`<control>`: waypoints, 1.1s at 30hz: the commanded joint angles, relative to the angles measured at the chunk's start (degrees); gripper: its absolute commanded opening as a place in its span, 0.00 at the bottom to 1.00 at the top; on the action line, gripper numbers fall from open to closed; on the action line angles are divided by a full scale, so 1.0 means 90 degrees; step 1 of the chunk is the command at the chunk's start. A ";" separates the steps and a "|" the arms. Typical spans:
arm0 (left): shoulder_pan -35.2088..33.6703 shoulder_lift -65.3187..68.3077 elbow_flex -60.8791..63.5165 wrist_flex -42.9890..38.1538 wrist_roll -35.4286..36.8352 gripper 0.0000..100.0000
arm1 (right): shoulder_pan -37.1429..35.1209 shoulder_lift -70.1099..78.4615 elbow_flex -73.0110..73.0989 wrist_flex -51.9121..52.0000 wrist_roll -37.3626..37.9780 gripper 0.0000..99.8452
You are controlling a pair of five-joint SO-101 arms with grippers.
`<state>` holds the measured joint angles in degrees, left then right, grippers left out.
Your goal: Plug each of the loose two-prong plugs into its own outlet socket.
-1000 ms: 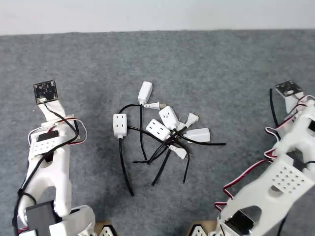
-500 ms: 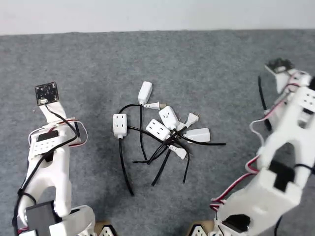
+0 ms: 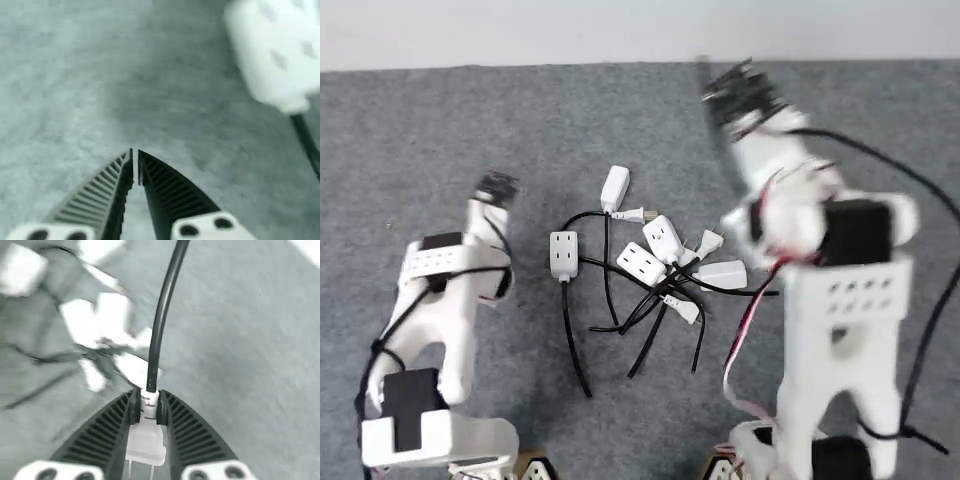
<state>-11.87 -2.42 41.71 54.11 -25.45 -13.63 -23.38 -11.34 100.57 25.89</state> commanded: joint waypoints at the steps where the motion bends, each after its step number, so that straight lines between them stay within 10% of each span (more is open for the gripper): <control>1: 0.0244 -0.0772 0.0484 -0.0234 -0.0469 0.01 | -0.1363 -0.0327 0.0537 -0.0054 -0.0791 0.01; 11: 0.0879 -0.3155 0.2564 -0.1026 -0.1094 0.01 | -0.3189 -0.0376 0.2872 -0.2339 -0.1817 0.01; 33: 0.1690 -0.3956 0.3248 -0.0869 -0.2159 0.01 | -0.3189 -0.0308 0.4132 -0.3922 -0.1846 0.01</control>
<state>1.85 -29.93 67.21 47.78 -42.86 -42.99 -24.79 26.37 67.43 9.89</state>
